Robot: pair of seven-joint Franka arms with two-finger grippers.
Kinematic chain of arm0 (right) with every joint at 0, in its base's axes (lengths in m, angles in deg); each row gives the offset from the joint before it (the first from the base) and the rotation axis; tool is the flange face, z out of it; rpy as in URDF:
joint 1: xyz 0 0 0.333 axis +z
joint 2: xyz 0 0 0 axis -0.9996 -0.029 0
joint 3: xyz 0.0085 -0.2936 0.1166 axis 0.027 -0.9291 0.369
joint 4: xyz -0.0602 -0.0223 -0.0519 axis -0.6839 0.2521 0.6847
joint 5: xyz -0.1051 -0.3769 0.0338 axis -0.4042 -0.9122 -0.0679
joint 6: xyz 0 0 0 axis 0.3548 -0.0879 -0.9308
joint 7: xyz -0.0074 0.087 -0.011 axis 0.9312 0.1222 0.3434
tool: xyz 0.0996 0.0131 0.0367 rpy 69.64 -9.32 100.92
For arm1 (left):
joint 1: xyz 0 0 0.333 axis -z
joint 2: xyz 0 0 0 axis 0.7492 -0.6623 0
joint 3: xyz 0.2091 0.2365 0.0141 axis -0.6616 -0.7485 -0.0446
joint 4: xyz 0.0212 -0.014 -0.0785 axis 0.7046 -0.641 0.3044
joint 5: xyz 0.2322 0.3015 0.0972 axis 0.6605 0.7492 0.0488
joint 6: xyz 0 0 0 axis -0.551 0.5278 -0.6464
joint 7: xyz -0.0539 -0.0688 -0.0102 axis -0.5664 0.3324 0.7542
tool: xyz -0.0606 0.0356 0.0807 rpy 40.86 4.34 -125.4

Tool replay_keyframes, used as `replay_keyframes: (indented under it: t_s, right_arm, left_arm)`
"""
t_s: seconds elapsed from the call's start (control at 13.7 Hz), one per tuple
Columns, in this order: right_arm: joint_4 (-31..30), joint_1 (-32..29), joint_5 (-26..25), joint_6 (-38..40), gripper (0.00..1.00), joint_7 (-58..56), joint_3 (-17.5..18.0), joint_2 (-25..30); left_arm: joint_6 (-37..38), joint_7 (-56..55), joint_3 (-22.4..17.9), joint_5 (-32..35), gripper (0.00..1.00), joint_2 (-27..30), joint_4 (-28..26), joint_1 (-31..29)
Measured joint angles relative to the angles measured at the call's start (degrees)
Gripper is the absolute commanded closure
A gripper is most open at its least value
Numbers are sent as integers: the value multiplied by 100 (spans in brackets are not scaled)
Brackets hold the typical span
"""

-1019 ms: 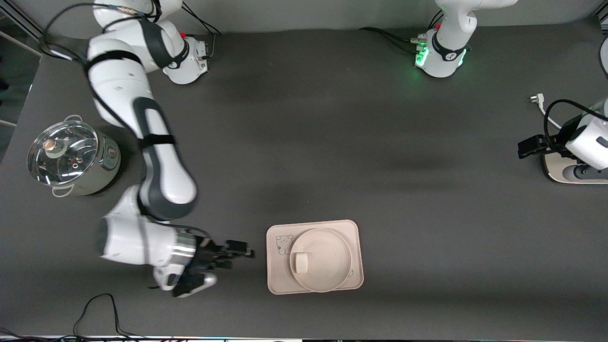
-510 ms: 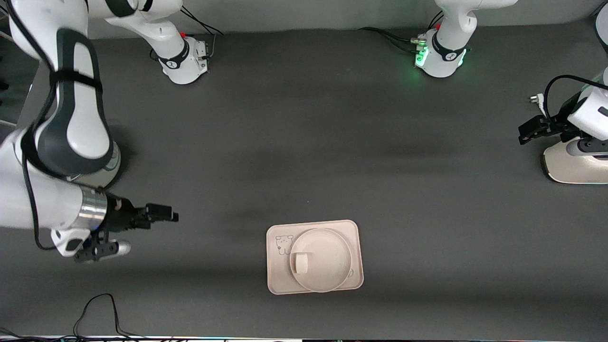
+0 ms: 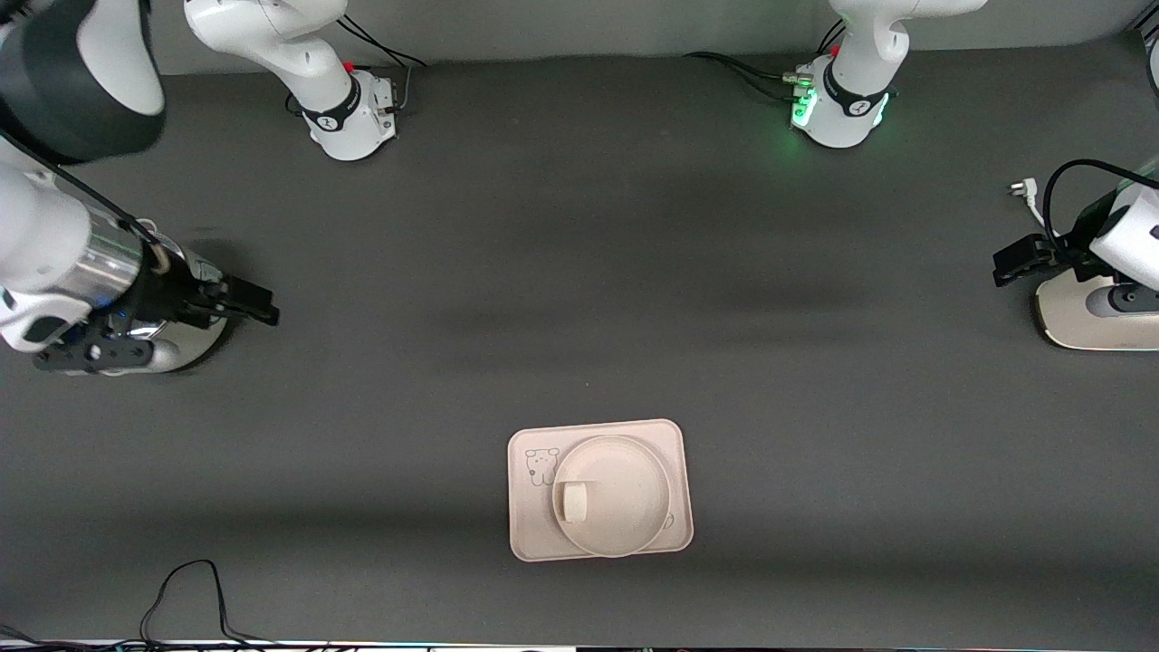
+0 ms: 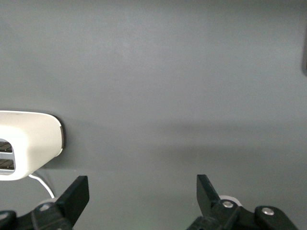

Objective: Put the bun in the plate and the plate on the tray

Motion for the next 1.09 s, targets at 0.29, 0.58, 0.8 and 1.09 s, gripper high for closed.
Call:
replay_keyframes:
  t_s: [0.29, 0.58, 0.8, 1.09]
  right_arm:
    - [-1189, -1362, -50, -131, 0, 1, 1175, 1053]
    - [-1967, -1887, -236, -383, 0, 3, 1613, 1676]
    - [-2136, -1888, -535, -596, 0, 3, 1641, 1716]
    - [-2246, -1888, -570, -706, 0, 4, 1653, 1700]
  left_arm:
    - [69, 0, -6, 0, 0, -11, 35, -10]
    - [71, -4, -7, 0, 0, -11, 37, -11]
    - [71, -10, -8, -1, 0, -11, 37, -13]
    - [71, -26, -20, -1, 0, -11, 37, -17]
